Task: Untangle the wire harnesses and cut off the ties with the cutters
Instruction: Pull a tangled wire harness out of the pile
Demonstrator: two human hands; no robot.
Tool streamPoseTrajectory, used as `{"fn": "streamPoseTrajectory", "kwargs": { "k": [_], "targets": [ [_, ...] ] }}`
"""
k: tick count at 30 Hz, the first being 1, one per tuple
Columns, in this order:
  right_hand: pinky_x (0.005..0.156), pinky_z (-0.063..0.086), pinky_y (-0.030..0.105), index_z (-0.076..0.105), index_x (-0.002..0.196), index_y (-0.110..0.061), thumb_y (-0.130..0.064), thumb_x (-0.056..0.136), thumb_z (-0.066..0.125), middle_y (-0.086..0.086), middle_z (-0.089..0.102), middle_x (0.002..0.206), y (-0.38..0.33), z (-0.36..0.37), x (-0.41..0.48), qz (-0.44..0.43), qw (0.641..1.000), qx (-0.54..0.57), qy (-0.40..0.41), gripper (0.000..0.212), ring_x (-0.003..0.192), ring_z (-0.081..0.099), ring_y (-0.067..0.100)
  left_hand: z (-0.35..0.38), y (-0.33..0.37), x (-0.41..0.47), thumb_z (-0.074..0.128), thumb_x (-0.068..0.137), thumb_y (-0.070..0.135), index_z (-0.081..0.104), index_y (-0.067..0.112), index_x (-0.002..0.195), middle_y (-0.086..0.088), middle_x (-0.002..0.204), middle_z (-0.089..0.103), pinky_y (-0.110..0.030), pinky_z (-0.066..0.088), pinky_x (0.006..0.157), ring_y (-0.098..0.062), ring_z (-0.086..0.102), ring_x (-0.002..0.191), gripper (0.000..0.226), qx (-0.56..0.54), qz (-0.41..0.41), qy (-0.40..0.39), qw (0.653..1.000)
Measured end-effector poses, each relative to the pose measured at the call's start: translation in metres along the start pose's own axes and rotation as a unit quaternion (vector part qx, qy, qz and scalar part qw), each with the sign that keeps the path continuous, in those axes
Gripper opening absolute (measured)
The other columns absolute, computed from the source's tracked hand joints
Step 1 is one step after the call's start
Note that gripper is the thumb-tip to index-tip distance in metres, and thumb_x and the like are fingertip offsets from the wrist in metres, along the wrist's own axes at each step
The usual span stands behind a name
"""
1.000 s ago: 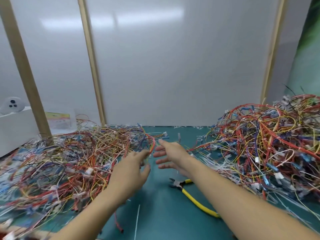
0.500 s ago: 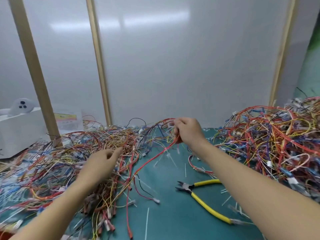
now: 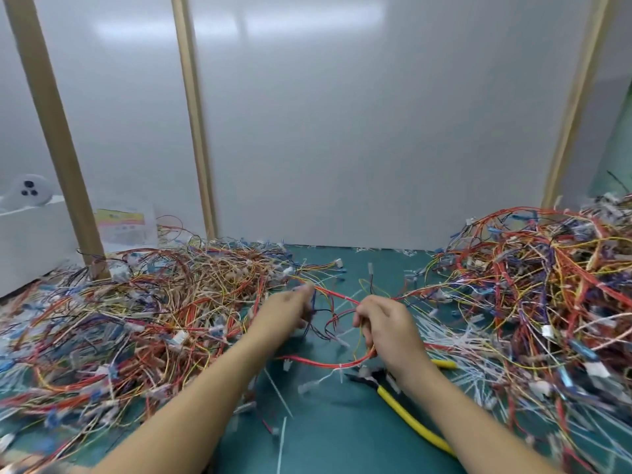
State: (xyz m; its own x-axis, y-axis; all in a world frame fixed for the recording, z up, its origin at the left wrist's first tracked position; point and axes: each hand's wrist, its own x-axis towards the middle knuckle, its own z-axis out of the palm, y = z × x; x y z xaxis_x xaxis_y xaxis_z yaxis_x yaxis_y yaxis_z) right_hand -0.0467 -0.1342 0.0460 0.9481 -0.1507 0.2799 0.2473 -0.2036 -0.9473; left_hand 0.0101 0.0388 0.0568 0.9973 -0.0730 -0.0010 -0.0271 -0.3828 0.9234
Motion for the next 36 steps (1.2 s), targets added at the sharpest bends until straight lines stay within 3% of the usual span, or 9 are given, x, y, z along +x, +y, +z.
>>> {"fn": "streamPoseTrajectory", "kwargs": {
  "k": [2, 5, 10, 13, 18, 21, 25, 29, 36],
  "targets": [
    [0.053, 0.031, 0.034, 0.056, 0.059, -0.010, -0.009, 0.095, 0.048, 0.006, 0.038, 0.047, 0.001, -0.003, -0.002, -0.018, 1.000, 0.008, -0.005, 0.037, 0.051, 0.034, 0.020, -0.006, 0.002, 0.011, 0.050, 0.096, 0.054, 0.065, 0.012, 0.075, -0.004, 0.072, 0.064, -0.029, 0.043, 0.059, -0.018, 0.054, 0.061, 0.049, -0.139, -0.061, 0.062, 0.986],
    [0.052, 0.032, 0.033, 0.056, 0.059, -0.008, -0.014, 0.093, 0.050, 0.006, 0.039, 0.047, 0.001, -0.003, -0.004, -0.053, 0.998, 0.008, -0.031, 0.035, 0.050, 0.035, 0.020, -0.015, 0.004, 0.022, 0.051, 0.095, 0.056, 0.065, 0.011, 0.089, -0.001, 0.072, 0.056, -0.027, 0.029, 0.052, -0.015, 0.041, 0.057, 0.048, -0.152, -0.098, 0.088, 0.980],
    [0.052, 0.035, 0.033, 0.060, 0.057, -0.010, -0.024, 0.079, 0.051, 0.000, 0.044, 0.046, 0.002, -0.004, -0.004, -0.084, 0.993, -0.042, -0.071, 0.027, 0.048, 0.040, 0.014, -0.011, 0.007, 0.026, 0.058, 0.099, 0.024, 0.068, 0.011, 0.097, -0.001, 0.081, 0.064, -0.025, 0.034, 0.056, -0.013, 0.053, 0.067, 0.016, -0.221, -0.073, 0.040, 0.972],
    [0.051, 0.033, 0.029, 0.066, 0.059, -0.016, -0.029, 0.078, 0.051, -0.004, 0.046, 0.050, 0.004, -0.006, -0.003, -0.071, 0.991, -0.080, -0.085, 0.028, 0.050, 0.039, 0.011, -0.010, 0.006, 0.025, 0.052, 0.102, 0.011, 0.066, 0.011, 0.100, -0.001, 0.081, 0.067, -0.024, 0.038, 0.058, -0.013, 0.059, 0.069, 0.014, -0.298, -0.027, 0.044, 0.953],
    [0.070, 0.045, 0.024, 0.070, 0.059, -0.020, -0.041, 0.075, 0.047, -0.001, 0.061, 0.079, 0.004, -0.008, 0.001, -0.060, 0.990, -0.111, -0.063, 0.035, 0.073, 0.057, 0.009, -0.011, -0.001, 0.016, 0.048, 0.103, 0.010, 0.065, 0.011, 0.108, -0.003, 0.084, 0.075, -0.028, 0.052, 0.072, -0.014, 0.068, 0.071, 0.017, -0.333, 0.002, 0.010, 0.943],
    [0.068, 0.042, 0.020, 0.064, 0.053, -0.016, -0.035, 0.075, 0.048, -0.006, 0.055, 0.071, 0.004, -0.007, 0.000, -0.076, 0.988, -0.117, -0.065, 0.034, 0.071, 0.056, 0.005, -0.019, -0.003, 0.019, 0.048, 0.103, 0.015, 0.065, 0.010, 0.091, -0.004, 0.079, 0.075, -0.031, 0.048, 0.073, -0.017, 0.065, 0.072, 0.022, -0.363, -0.040, 0.029, 0.931],
    [0.065, 0.043, 0.023, 0.060, 0.050, -0.009, -0.029, 0.075, 0.048, -0.001, 0.050, 0.068, 0.005, -0.009, -0.001, -0.095, 0.991, -0.089, -0.032, 0.034, 0.066, 0.052, 0.008, -0.037, 0.002, 0.031, 0.049, 0.103, 0.016, 0.060, 0.009, 0.098, -0.005, 0.073, 0.074, -0.030, 0.050, 0.068, -0.021, 0.065, 0.078, 0.014, -0.445, -0.092, 0.097, 0.885],
    [0.063, 0.042, 0.018, 0.058, 0.048, -0.011, -0.029, 0.075, 0.048, -0.005, 0.050, 0.065, 0.005, -0.006, -0.002, -0.097, 0.991, -0.083, -0.048, 0.034, 0.065, 0.052, 0.006, -0.042, 0.005, 0.041, 0.045, 0.105, 0.013, 0.052, 0.010, 0.101, -0.009, 0.078, 0.068, -0.027, 0.056, 0.057, -0.019, 0.067, 0.065, 0.009, -0.397, -0.055, 0.155, 0.903],
    [0.065, 0.041, 0.015, 0.064, 0.055, -0.013, -0.036, 0.078, 0.044, -0.003, 0.056, 0.070, 0.004, -0.006, 0.000, -0.055, 0.991, -0.109, -0.060, 0.038, 0.068, 0.055, 0.002, -0.009, -0.005, 0.020, 0.053, 0.101, 0.009, 0.058, 0.008, 0.087, -0.010, 0.074, 0.065, -0.030, 0.050, 0.063, -0.021, 0.061, 0.066, 0.015, -0.309, 0.050, 0.127, 0.941]
  ]
}}
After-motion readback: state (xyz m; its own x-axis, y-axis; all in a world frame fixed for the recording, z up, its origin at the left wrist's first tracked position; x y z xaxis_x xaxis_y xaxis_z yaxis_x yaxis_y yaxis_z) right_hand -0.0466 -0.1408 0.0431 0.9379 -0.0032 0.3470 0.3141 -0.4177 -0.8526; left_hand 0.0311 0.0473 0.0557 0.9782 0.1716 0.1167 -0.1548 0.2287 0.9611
